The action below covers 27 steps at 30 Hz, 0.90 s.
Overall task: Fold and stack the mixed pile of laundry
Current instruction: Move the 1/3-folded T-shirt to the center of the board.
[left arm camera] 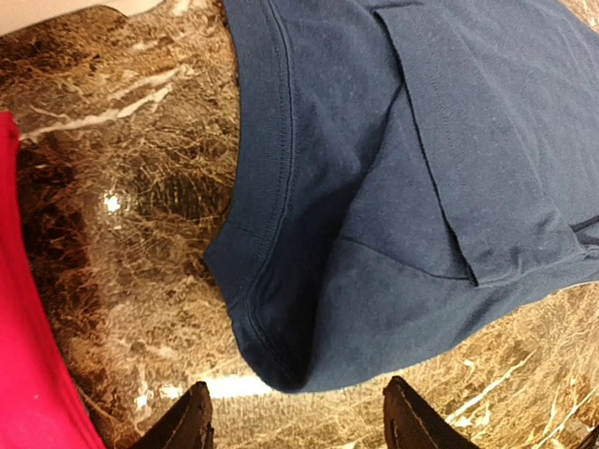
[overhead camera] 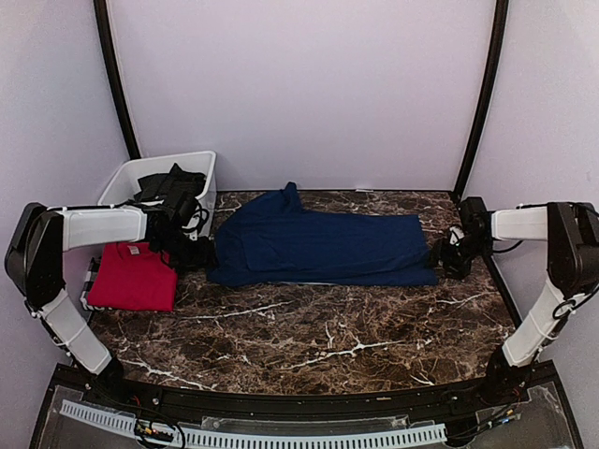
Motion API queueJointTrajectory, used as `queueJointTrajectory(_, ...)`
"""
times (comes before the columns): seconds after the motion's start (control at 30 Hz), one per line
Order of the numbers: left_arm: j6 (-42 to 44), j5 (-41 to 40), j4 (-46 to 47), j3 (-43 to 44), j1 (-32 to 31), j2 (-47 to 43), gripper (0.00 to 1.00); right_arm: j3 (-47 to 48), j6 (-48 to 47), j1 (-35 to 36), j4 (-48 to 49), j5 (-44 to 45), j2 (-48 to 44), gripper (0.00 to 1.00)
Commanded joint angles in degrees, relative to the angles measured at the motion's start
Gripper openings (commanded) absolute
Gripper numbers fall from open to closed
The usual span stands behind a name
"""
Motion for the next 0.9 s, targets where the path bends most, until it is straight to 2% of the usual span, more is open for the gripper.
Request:
queueJointTrajectory(0.0,-0.3,1.7,1.8,-1.4,0.5,2.5,0.60,-0.5,-0.8,0.1,1.8,-0.3,2.1,0.57)
queueJointTrajectory(0.17,-0.8,3.0,4.5,-2.5,0.5,4.3,0.58,-1.0,-1.3,0.2,2.8,-1.3,4.2,0.47)
queueJointTrajectory(0.47,-0.4,4.2,6.1,-3.4,0.5,5.5,0.51,-1.6,-1.8,0.1,3.8,-2.6,4.9,0.35)
queueJointTrajectory(0.6,-0.3,4.2,5.9,-3.1,0.5,4.7,0.49,-1.9,-1.7,0.2,3.3,-3.0,4.4,0.35)
queueJointTrajectory(0.77,-0.4,4.1,5.3,-3.0,0.5,4.2,0.49,-3.1,-1.3,0.2,2.0,-3.6,1.9,0.39)
queueJointTrajectory(0.87,-0.4,4.1,5.4,-3.4,0.5,3.8,0.49,-3.9,-1.4,0.1,1.4,-3.0,0.8,0.37)
